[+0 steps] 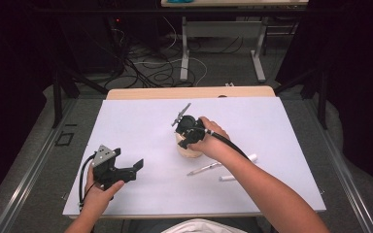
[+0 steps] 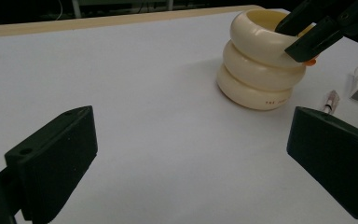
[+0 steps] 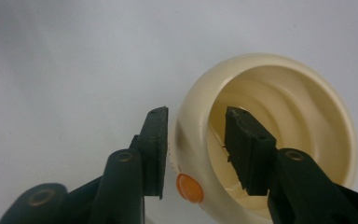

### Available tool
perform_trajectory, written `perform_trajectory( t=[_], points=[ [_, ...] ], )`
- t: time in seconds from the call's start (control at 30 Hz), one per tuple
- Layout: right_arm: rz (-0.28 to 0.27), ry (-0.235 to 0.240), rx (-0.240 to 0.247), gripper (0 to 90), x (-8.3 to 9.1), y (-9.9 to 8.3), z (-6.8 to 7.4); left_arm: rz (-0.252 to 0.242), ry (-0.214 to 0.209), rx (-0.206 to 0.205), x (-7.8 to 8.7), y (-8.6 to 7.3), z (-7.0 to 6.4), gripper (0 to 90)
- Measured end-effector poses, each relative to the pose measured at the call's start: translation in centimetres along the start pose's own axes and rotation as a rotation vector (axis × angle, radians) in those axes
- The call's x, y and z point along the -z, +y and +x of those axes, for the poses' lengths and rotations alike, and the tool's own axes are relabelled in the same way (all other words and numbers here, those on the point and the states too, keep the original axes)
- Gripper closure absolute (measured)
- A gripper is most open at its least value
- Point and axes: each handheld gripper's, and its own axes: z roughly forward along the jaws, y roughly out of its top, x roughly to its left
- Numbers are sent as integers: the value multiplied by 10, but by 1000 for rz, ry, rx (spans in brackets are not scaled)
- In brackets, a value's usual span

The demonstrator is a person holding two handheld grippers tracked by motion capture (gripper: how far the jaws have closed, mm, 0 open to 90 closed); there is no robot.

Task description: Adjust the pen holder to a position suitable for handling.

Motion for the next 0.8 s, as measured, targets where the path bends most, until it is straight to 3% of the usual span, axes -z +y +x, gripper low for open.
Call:
perform_trajectory(
  t=[0.37,0.8],
  points=[
    [-118,-30,-33,431,16,-14,-1,0,1,9,-1,0,0,17],
    [-223,-37,-90,389,32,-39,1,3,6,1,-1,-1,0,18]
  ],
)
